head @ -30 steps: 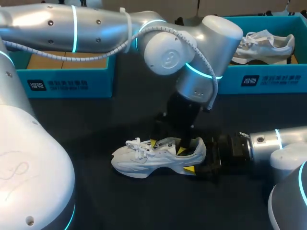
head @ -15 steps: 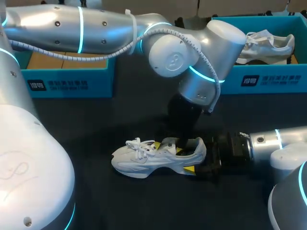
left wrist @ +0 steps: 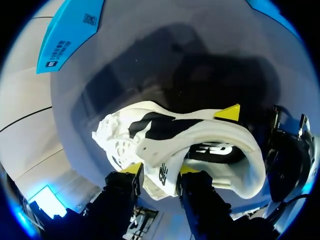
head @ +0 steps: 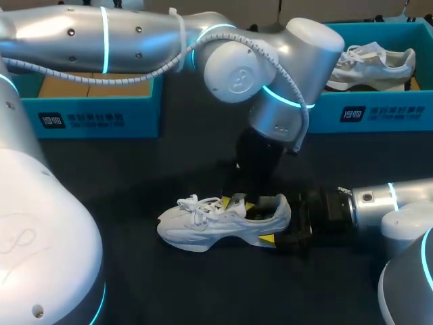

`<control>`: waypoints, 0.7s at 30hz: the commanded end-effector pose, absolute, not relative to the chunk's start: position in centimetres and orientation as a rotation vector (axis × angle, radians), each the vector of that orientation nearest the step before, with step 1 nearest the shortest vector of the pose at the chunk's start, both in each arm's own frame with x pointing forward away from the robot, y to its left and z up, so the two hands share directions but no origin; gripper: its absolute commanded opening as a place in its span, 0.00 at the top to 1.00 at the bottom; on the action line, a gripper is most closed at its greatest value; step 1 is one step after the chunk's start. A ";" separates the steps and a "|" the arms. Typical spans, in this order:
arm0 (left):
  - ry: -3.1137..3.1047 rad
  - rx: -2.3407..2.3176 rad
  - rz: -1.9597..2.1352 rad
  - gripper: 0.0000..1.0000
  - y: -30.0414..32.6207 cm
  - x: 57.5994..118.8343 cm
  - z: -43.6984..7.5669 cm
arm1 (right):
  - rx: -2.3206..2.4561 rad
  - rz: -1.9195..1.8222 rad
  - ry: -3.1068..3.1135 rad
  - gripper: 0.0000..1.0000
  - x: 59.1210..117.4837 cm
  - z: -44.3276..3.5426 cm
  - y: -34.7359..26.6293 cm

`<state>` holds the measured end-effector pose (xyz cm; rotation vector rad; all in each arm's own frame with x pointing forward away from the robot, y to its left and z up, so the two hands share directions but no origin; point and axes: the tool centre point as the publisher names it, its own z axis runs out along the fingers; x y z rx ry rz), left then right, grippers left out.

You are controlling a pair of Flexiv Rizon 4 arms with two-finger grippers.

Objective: Take the shoe out of the shoebox, open the shoe tongue, remove and reinsert the insole, then place the shoe into the shoebox

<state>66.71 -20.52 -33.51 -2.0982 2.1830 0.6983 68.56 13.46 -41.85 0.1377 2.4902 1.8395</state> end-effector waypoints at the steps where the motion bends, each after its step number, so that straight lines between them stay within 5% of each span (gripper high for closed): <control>1: 2.198 -2.101 0.661 0.63 -19.8 66.3 -32.9 | 0.138 1.834 2.496 1.00 68.6 -41.7 13.5; 13: 2.210 -2.022 0.685 0.66 -21.0 66.3 -33.5 | 0.138 1.834 2.496 1.00 68.6 -41.7 13.5; 21: 2.220 -2.026 0.668 0.84 -20.7 66.2 -33.0 | 0.138 1.834 2.496 1.00 68.6 -41.7 13.5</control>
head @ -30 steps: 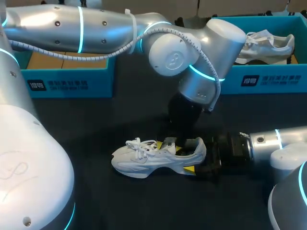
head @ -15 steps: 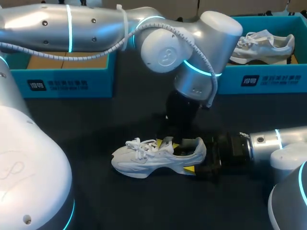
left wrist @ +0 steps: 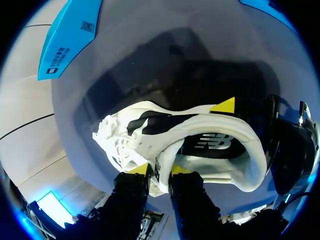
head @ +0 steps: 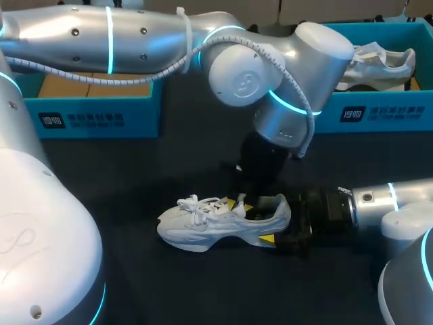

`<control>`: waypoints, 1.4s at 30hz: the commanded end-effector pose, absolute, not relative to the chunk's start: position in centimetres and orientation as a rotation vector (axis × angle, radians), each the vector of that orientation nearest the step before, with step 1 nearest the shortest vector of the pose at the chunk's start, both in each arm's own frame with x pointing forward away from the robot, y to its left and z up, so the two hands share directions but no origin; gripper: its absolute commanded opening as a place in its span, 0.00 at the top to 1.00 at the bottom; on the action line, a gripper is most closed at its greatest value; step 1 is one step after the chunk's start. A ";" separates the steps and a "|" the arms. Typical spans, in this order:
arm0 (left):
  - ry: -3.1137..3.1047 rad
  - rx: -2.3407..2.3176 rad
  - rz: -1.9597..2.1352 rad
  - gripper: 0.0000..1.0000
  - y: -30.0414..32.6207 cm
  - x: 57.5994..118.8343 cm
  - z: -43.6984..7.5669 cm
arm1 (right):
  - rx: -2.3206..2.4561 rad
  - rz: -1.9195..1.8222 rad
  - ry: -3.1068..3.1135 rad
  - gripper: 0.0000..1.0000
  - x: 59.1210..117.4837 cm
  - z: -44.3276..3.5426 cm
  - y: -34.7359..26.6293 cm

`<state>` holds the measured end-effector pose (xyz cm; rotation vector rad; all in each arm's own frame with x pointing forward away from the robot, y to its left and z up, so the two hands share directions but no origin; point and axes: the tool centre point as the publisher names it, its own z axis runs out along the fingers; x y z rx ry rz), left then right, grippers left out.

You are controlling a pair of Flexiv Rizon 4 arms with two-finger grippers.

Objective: Take the shoe out of the shoebox, open the shoe tongue, remove and reinsert the insole, then place the shoe into the shoebox

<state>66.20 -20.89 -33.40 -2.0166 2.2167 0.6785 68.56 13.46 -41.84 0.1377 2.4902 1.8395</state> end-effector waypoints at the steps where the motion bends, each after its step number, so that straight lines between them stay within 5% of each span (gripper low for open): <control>1: 2.222 -2.031 0.666 0.84 -20.6 66.2 -32.9 | 0.138 1.834 2.496 1.00 68.6 -41.7 13.5; 6: 2.238 -2.058 0.627 1.00 -20.0 66.3 -32.3 | 0.138 1.834 2.496 1.00 68.6 -41.7 13.5; 42: 2.520 -2.382 -0.333 1.00 -12.5 65.5 -29.0 | 0.138 1.834 2.496 1.00 68.6 -41.7 13.5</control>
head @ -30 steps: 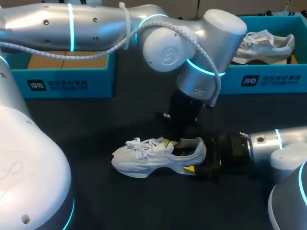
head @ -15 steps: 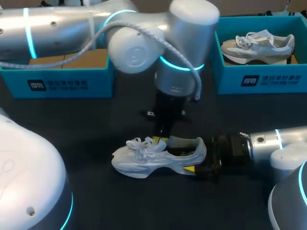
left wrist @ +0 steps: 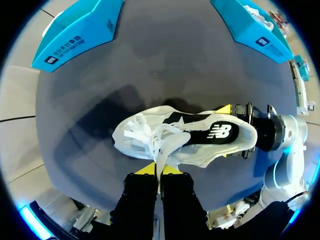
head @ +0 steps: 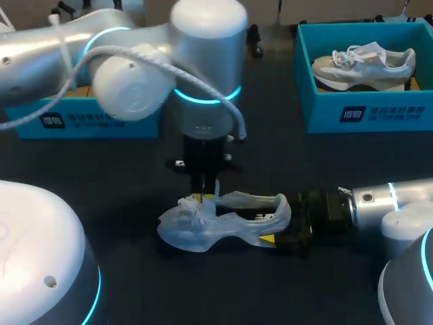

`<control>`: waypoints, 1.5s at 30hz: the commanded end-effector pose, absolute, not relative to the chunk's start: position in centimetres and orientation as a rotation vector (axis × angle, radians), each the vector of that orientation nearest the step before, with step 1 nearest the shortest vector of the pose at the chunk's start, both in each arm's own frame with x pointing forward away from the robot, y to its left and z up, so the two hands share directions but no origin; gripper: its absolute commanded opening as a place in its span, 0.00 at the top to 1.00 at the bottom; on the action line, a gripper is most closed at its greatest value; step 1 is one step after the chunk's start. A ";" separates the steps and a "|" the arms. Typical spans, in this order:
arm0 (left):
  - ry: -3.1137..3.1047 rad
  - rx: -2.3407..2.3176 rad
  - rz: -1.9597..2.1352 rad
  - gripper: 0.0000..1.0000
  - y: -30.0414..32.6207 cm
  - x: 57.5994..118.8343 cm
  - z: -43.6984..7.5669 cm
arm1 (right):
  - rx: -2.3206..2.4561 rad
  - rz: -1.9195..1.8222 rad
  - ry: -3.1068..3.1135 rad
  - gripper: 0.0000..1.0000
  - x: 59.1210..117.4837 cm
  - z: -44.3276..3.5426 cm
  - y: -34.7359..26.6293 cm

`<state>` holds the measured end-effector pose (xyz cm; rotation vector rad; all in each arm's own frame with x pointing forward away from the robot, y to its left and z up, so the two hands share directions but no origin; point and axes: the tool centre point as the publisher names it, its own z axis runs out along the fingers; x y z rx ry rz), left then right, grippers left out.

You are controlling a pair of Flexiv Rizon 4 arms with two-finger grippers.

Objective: Take the shoe out of the shoebox, open the shoe tongue, remove and reinsert the insole, then place the shoe into the shoebox

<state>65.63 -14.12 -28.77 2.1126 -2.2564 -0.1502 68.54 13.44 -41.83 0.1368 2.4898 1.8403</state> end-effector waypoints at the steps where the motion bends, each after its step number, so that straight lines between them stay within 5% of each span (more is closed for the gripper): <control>1: -2.032 1.897 0.279 1.00 -12.4 65.4 -29.2 | 0.138 1.834 2.496 1.00 68.6 -41.7 13.5; 32: -1.989 1.858 0.262 1.00 -7.2 64.8 -33.1 | 0.138 1.834 2.496 1.00 68.6 -41.7 13.5; 41: -2.086 1.774 0.375 0.27 -7.7 65.0 -29.4 | 0.138 1.834 2.496 1.00 68.6 -41.7 13.5; 45: -2.141 1.735 0.410 0.13 -8.4 65.3 -27.8 | 0.138 1.834 2.496 1.00 68.6 -41.7 13.5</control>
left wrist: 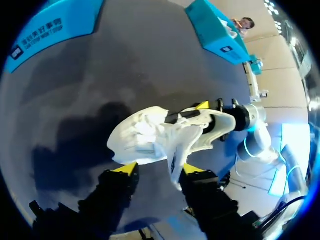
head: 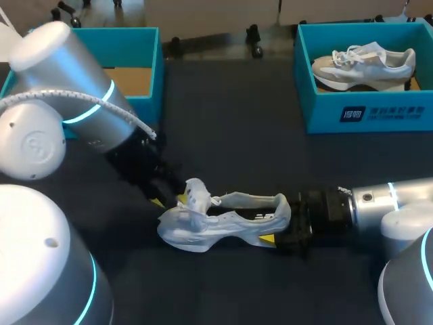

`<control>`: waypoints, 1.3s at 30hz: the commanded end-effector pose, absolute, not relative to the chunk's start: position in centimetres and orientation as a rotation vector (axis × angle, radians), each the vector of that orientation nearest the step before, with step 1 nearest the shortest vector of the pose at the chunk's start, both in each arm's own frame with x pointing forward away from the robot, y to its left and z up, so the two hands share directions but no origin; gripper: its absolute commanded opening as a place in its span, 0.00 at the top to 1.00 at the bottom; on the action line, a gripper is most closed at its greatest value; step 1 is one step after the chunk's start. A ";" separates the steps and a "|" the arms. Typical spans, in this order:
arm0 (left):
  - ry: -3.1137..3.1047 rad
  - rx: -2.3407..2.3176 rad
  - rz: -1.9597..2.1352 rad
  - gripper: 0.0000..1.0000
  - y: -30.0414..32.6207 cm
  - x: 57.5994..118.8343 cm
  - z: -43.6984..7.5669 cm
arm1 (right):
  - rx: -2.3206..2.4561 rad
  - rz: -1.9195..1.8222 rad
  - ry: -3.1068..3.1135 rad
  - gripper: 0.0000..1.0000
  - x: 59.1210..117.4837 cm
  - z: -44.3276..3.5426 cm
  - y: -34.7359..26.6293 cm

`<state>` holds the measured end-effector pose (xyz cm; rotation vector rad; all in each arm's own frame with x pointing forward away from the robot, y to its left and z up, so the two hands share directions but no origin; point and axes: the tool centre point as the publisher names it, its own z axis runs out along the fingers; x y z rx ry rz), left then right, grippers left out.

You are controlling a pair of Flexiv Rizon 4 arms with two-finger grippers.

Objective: Take the shoe out of the shoebox, open the shoe tongue, remove and reinsert the insole, then place the shoe into the shoebox

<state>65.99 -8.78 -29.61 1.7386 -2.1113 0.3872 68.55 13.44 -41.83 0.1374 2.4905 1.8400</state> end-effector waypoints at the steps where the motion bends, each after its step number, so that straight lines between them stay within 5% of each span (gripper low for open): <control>1: -2.151 1.718 0.415 0.13 -8.6 65.5 -27.5 | 0.138 1.834 2.496 1.00 68.6 -41.7 13.5; 11: -2.338 1.618 0.410 0.13 -12.2 66.3 -23.5 | 0.138 1.834 2.496 1.00 68.6 -41.7 13.5; 16: -2.438 1.463 0.330 0.48 -13.8 66.8 -21.6 | 0.138 1.834 2.496 1.00 68.6 -41.7 13.5; 20: -2.536 1.345 0.259 0.64 -15.0 66.7 -20.6 | 0.138 1.834 2.496 1.00 68.6 -41.7 13.5; 23: -2.611 1.246 0.219 1.00 -15.9 66.7 -19.7 | 0.138 1.834 2.496 1.00 68.6 -41.7 13.5; 39: -2.819 0.814 0.031 1.00 -18.3 66.3 -18.0 | 0.138 1.834 2.496 1.00 68.6 -41.7 13.5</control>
